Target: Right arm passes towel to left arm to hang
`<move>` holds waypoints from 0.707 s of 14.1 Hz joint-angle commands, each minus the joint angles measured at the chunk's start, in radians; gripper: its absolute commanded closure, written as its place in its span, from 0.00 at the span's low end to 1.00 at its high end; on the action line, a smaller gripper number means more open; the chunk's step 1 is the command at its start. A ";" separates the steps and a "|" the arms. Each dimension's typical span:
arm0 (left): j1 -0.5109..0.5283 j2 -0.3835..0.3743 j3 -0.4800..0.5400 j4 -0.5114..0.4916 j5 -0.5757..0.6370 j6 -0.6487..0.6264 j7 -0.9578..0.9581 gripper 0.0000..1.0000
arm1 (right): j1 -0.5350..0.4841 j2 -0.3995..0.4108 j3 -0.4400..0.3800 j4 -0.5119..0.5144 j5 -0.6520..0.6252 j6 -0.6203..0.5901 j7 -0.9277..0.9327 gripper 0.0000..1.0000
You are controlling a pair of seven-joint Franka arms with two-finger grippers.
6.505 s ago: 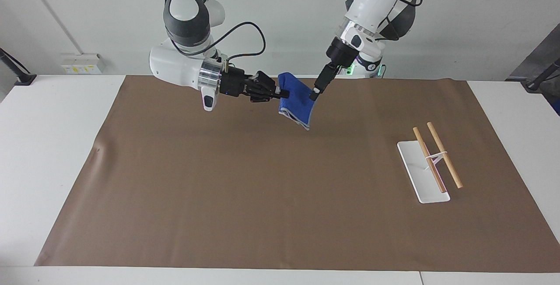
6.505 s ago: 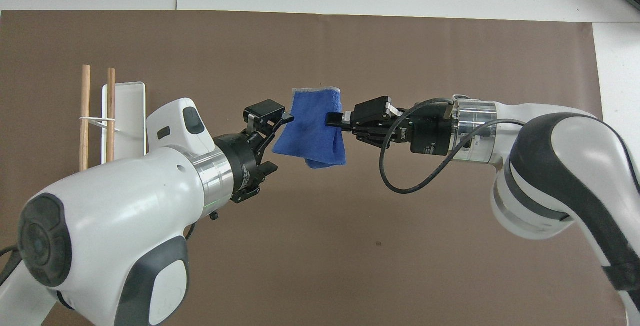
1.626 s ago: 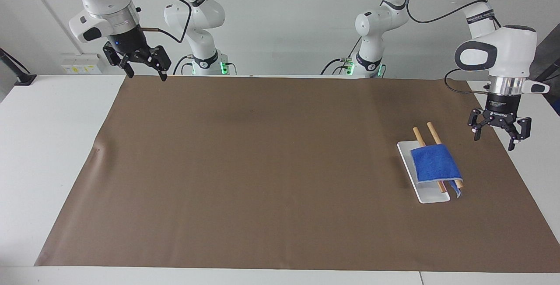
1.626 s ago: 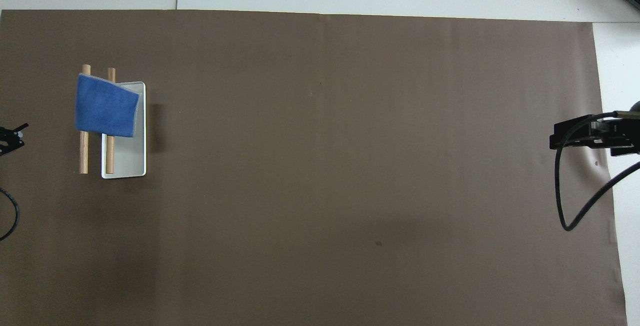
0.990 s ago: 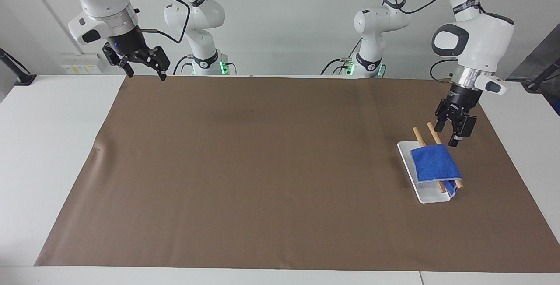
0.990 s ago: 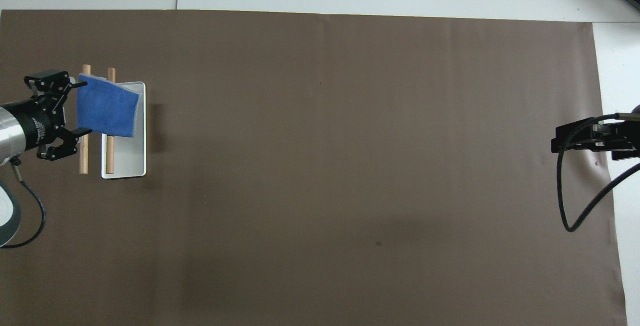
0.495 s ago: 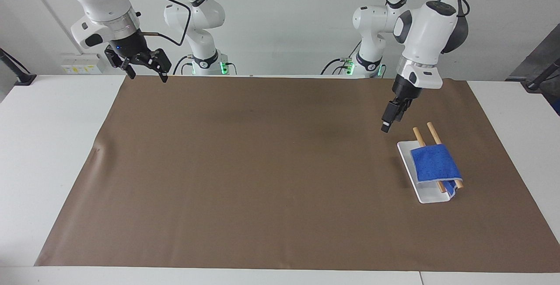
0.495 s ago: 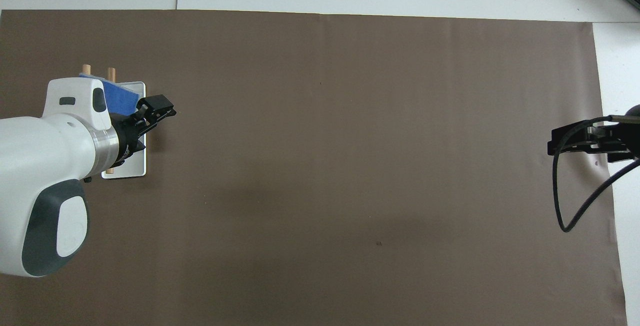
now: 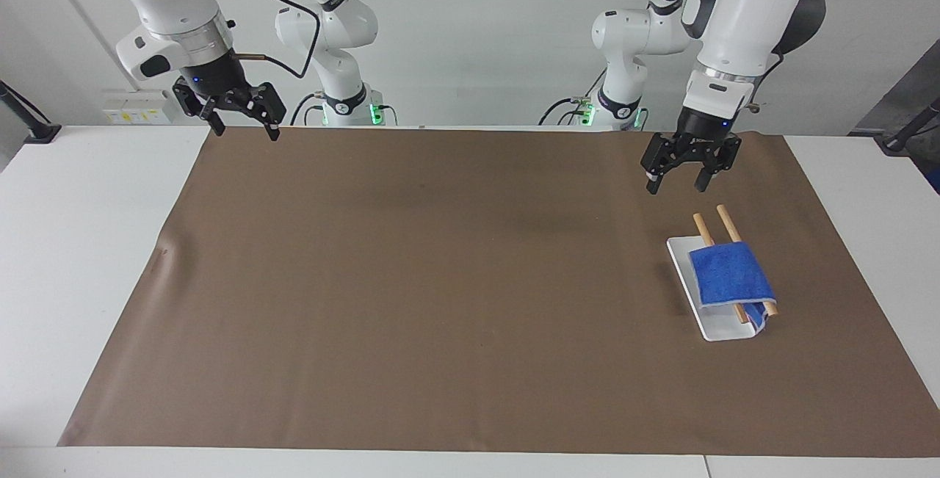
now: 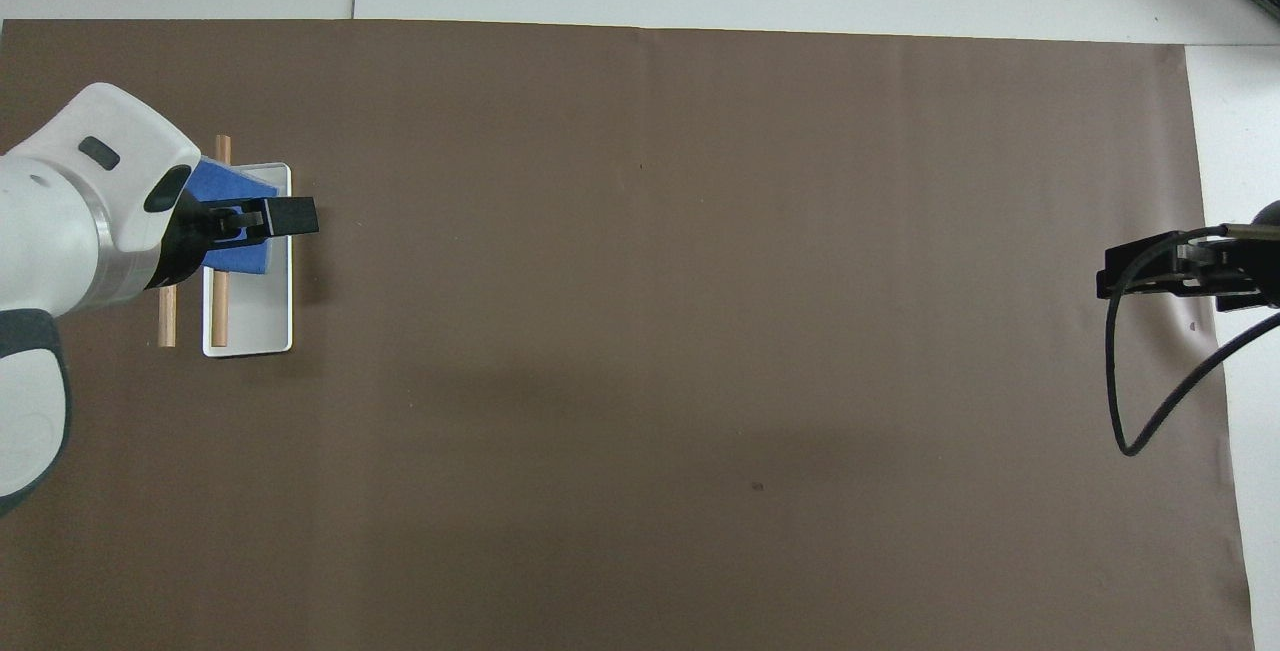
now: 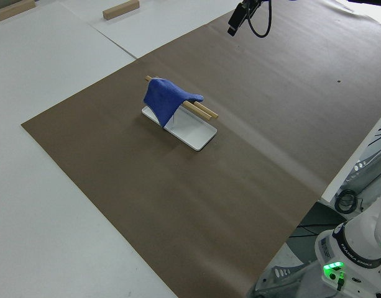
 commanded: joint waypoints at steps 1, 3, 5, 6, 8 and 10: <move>0.025 0.089 0.001 0.173 0.037 -0.123 0.155 0.00 | -0.007 -0.024 0.003 -0.035 -0.010 0.028 -0.019 0.00; 0.037 0.130 0.001 0.282 0.040 -0.218 0.207 0.00 | -0.007 -0.018 0.002 -0.026 -0.011 0.026 -0.019 0.00; 0.037 0.147 0.001 0.361 0.041 -0.329 0.251 0.00 | -0.010 -0.012 0.000 -0.012 -0.026 0.026 -0.019 0.00; 0.039 0.147 0.002 0.379 0.040 -0.372 0.279 0.00 | -0.010 -0.012 0.002 -0.014 -0.028 0.025 -0.019 0.00; 0.037 0.134 0.005 0.384 0.040 -0.454 0.333 0.00 | -0.011 -0.016 0.002 -0.023 -0.025 0.028 -0.017 0.00; 0.037 0.117 0.014 0.378 0.037 -0.545 0.379 0.00 | -0.011 -0.019 0.003 -0.029 -0.017 0.029 -0.016 0.00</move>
